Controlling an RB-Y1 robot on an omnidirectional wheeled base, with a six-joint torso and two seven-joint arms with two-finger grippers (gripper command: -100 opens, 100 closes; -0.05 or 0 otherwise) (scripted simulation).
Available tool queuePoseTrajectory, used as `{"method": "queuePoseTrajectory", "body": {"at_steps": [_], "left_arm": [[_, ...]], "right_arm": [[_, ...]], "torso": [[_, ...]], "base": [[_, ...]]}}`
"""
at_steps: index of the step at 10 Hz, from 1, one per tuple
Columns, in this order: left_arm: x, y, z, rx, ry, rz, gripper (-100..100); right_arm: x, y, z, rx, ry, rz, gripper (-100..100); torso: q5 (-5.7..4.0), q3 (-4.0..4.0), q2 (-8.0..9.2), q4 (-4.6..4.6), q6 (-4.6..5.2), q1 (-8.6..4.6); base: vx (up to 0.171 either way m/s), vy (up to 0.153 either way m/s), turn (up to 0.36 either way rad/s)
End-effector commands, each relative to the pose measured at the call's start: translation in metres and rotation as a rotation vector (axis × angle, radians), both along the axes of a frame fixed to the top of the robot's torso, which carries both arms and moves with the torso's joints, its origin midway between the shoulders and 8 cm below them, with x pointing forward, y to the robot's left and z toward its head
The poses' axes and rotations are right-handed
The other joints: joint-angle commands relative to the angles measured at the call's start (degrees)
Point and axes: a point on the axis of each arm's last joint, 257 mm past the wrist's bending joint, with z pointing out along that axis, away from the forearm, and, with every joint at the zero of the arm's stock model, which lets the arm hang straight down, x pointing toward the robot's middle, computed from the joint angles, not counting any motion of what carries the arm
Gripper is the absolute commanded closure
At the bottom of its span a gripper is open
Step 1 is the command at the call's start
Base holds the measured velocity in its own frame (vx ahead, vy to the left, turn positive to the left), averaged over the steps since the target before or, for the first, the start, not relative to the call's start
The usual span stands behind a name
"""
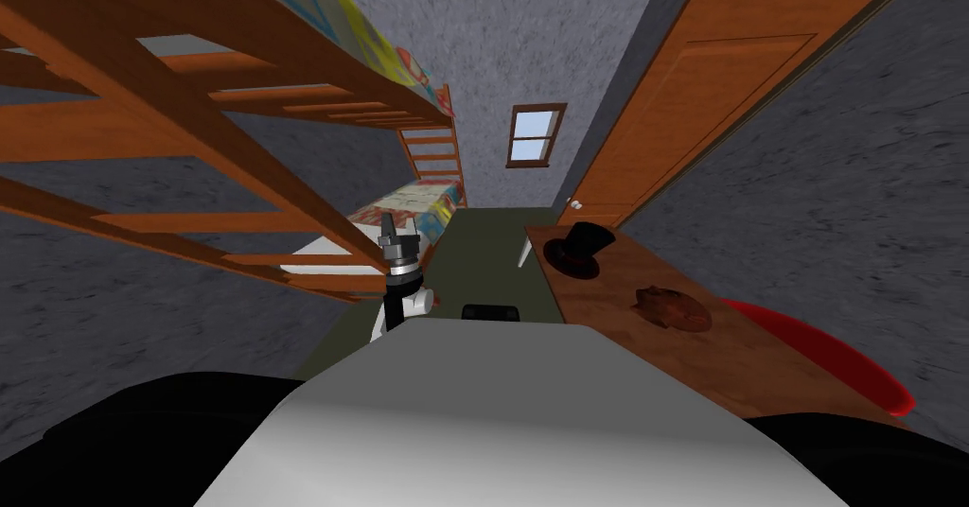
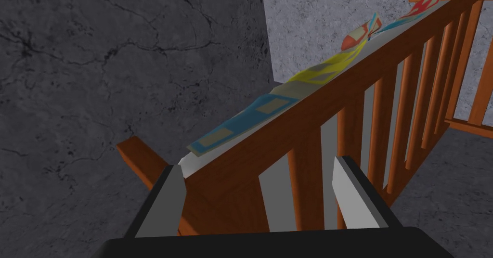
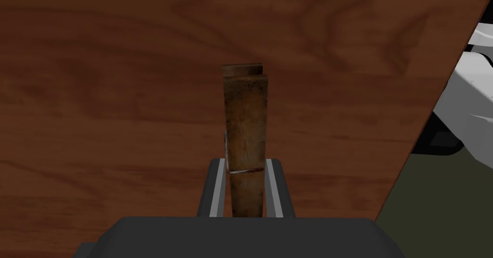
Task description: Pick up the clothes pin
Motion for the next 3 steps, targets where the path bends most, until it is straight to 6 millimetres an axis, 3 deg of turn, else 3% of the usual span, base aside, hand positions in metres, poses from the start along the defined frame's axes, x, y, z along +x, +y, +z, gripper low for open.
{"method": "queuePoseTrajectory", "body": {"at_steps": [1, 2, 3], "left_arm": [[0.0000, 0.0000, 0.0000, 0.000, 0.000, 0.000, 0], [0.0000, 0.0000, 0.0000, 0.000, 0.000, 0.000, 0], [0.0000, 0.0000, 0.0001, 0.000, 0.000, 0.000, 0]], "right_arm": [[-0.0076, 0.0106, 0.0026, 0.020, 0.005, 0.003, 100], [-0.0061, 0.0072, 0.0017, 0.011, 0.003, 0.001, 100], [-0.0066, 0.0084, 0.0018, 0.014, 0.003, 0.002, 0]], "torso": [[0.00, 0.00, 0.00, 0.00, 0.00, 0.00], [0.01, 0.13, 0.23, 0.05, -0.03, -0.05], [0.00, 0.23, 0.39, 0.10, -0.04, -0.10]], "base": [[0.057, -0.004, -0.001], [0.015, -0.003, 0.004], [0.006, 0.001, 0.000]]}}
